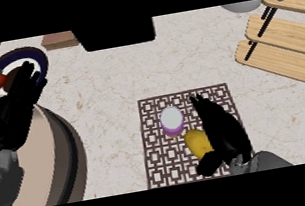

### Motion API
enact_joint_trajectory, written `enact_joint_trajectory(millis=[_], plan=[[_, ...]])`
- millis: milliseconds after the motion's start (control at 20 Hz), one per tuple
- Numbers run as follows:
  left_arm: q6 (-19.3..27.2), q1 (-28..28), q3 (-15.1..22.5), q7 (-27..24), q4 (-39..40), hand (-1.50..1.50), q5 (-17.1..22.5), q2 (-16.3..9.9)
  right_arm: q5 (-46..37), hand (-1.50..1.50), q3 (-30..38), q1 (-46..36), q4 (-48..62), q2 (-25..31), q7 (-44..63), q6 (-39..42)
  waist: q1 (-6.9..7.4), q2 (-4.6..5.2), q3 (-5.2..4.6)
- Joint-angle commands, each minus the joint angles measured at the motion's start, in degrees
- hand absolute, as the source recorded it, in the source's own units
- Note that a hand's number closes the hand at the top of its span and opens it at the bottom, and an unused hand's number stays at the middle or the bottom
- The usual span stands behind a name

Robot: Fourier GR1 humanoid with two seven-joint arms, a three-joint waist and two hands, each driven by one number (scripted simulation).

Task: Pick the lemon from the placemat and place it in the tiered shelf

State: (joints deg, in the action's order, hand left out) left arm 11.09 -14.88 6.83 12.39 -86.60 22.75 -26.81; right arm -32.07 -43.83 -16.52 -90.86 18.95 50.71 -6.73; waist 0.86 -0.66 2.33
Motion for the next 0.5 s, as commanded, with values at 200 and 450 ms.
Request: enact_joint_trajectory(millis=[200,450], plan=[[0.0,8.5,4.4,3.2,7.2,0.00,0.7,4.1,1.2,1.50,-5.6,-0.7,6.5,-0.6,-7.6,5.5,1.44,2.02,-2.32],[0.4,9.0,4.0,3.1,7.8,0.00,0.1,3.6,-0.3,1.50,-6.8,0.3,5.5,-3.9,-9.7,1.8,0.18,1.41,-2.33]])
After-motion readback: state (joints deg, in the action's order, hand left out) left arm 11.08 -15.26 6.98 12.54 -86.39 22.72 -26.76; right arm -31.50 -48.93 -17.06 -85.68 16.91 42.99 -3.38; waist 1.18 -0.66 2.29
